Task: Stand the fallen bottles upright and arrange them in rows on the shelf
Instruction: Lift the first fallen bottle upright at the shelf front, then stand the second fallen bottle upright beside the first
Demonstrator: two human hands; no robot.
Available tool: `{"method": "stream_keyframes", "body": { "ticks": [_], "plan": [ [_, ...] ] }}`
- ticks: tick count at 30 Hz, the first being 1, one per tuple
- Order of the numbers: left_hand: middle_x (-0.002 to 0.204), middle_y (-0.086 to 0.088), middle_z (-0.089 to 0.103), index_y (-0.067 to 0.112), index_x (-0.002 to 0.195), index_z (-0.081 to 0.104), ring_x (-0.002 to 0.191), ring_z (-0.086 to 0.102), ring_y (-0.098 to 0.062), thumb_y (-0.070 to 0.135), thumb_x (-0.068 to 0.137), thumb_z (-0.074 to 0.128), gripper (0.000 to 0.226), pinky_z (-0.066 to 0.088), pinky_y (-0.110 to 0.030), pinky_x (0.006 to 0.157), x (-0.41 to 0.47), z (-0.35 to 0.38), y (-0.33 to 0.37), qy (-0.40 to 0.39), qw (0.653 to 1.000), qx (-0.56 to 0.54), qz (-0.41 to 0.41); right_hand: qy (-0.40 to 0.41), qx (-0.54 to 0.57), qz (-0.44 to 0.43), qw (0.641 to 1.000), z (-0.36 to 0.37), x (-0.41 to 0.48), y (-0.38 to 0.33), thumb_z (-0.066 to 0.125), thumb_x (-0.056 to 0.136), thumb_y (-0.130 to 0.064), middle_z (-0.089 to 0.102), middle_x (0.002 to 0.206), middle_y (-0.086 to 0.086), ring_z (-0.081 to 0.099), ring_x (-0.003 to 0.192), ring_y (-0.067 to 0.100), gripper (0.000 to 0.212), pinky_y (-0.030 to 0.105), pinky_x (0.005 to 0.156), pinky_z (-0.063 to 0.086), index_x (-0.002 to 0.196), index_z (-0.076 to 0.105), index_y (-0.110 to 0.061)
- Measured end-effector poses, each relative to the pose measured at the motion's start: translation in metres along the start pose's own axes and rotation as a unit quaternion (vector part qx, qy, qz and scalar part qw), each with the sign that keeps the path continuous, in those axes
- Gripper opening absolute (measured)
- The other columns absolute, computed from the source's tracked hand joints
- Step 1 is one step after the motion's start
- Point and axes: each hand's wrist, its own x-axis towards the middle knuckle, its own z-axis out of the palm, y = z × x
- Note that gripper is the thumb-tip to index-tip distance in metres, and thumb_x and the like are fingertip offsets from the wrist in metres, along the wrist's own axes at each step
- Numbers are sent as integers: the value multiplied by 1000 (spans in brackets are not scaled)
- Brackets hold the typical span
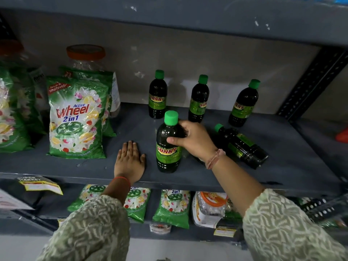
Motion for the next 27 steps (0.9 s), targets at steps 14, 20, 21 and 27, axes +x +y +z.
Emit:
{"method": "stream_keyframes", "body": {
  "ticks": [14,20,21,27],
  "plan": [
    [158,-9,4,10,146,8,147,0,-26,34,96,23,58,4,-40,121,2,-5,2,-19,1000,-9,5,39,-59,78,994,-38,-2,-3,69,75,-39,40,145,11,38,133,24,75,34,109,32,138,35,-15],
    [158,-11,7,9,146,10,146,4,-28,31,96,23,56,7,-41,121,1,2,5,15,1000,1,1,-46,-269,221,937,-42,34,46,66,66,-62,63,111,13,58,105,30,67,35,91,48,106,60,-9],
    [158,-11,7,9,146,10,146,4,-28,31,96,22,56,7,-41,120,1,2,4,15,1000,2,1,-30,-243,223,944,-38,35,56,68,57,-66,64,105,10,59,102,29,70,36,90,49,102,61,-12],
    [158,-10,9,9,146,11,146,5,-28,31,96,24,56,9,-41,121,3,2,5,19,1000,0,-1,192,-15,119,974,-35,42,77,73,41,-58,67,100,7,63,94,25,67,45,87,52,95,57,-22]
  ]
}}
